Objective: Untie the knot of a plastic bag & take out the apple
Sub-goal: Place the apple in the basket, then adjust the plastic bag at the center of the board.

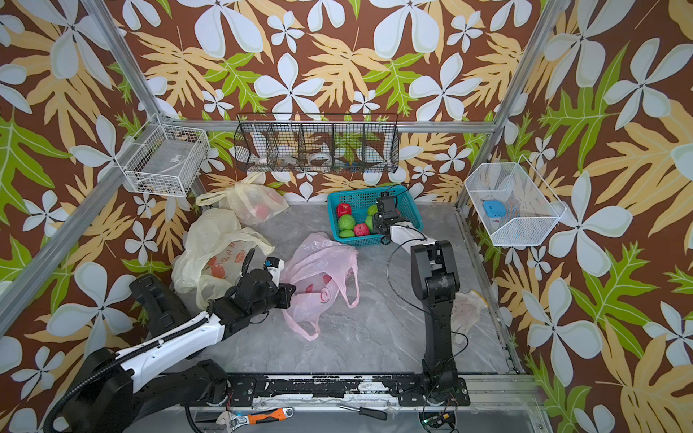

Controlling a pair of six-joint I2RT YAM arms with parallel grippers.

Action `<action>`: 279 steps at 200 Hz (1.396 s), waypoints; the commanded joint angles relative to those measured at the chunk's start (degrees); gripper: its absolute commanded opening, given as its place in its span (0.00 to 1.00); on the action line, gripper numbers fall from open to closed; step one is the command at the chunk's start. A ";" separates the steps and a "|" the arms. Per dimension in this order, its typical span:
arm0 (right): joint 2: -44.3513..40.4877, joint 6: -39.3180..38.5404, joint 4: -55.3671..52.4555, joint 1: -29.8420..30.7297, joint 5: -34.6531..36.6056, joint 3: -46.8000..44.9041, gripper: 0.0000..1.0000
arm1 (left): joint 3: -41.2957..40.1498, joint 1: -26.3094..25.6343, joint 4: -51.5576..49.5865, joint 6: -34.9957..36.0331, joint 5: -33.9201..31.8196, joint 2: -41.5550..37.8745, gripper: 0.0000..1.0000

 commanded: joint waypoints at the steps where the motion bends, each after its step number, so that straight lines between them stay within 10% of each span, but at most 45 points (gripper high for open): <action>1: -0.45 -2.61 -1.43 0.71 2.06 0.15 0.28 | 0.17 0.10 -0.84 -0.67 -0.14 -0.70 0.00; 156: -32.09 -8.92 18.66 21.01 11.43 -36.07 0.56 | -3.85 0.09 -8.94 -0.40 0.94 -10.73 0.00; 279: -8.53 7.02 -6.80 29.61 -12.50 -2.19 0.79 | -10.30 0.09 -0.90 -2.53 1.05 -5.81 0.00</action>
